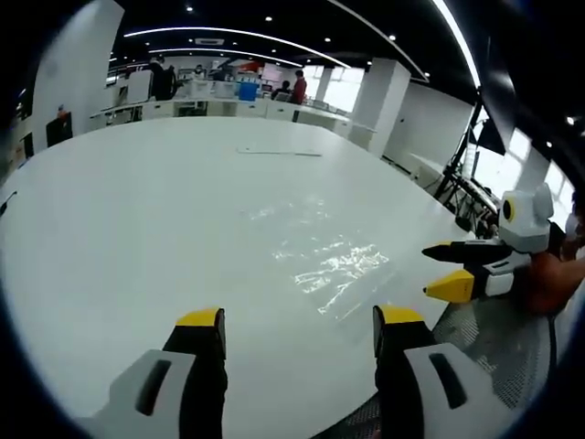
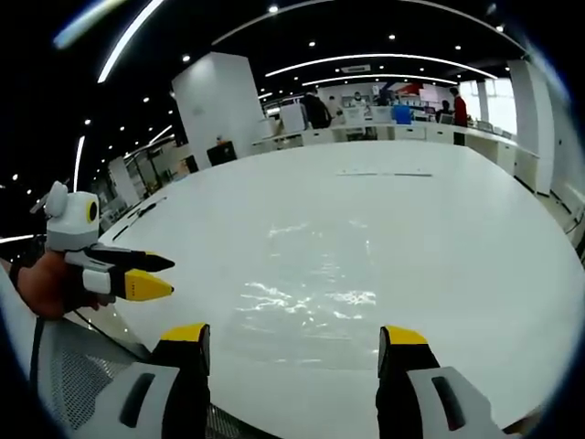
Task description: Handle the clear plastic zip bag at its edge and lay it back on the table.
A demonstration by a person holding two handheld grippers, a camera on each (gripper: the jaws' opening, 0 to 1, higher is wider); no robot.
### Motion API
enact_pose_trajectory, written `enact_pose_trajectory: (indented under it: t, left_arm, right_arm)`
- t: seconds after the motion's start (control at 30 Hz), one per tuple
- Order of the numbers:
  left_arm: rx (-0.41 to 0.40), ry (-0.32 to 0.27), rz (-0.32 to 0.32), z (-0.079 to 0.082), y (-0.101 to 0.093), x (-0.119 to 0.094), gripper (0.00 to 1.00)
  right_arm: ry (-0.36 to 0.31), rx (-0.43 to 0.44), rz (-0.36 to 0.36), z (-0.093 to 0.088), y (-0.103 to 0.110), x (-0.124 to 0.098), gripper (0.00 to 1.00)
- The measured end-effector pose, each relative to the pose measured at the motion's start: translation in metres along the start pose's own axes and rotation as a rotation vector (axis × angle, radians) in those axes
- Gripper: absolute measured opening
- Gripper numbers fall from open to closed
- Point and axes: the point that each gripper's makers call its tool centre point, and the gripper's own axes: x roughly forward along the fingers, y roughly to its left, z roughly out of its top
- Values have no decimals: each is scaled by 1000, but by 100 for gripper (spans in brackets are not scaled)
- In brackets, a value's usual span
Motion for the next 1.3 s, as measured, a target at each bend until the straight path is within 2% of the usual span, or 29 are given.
enact_pose_trajectory:
  t: [0.57,1.3]
  left_arm:
    - [10,-6,6,2,0,-1,66]
    - [20,14,-7,-3,-1,2,65]
  right_arm:
    - [-15,2,-7,5,1,-5,75]
    - [5,0,4,0,3,-2,74]
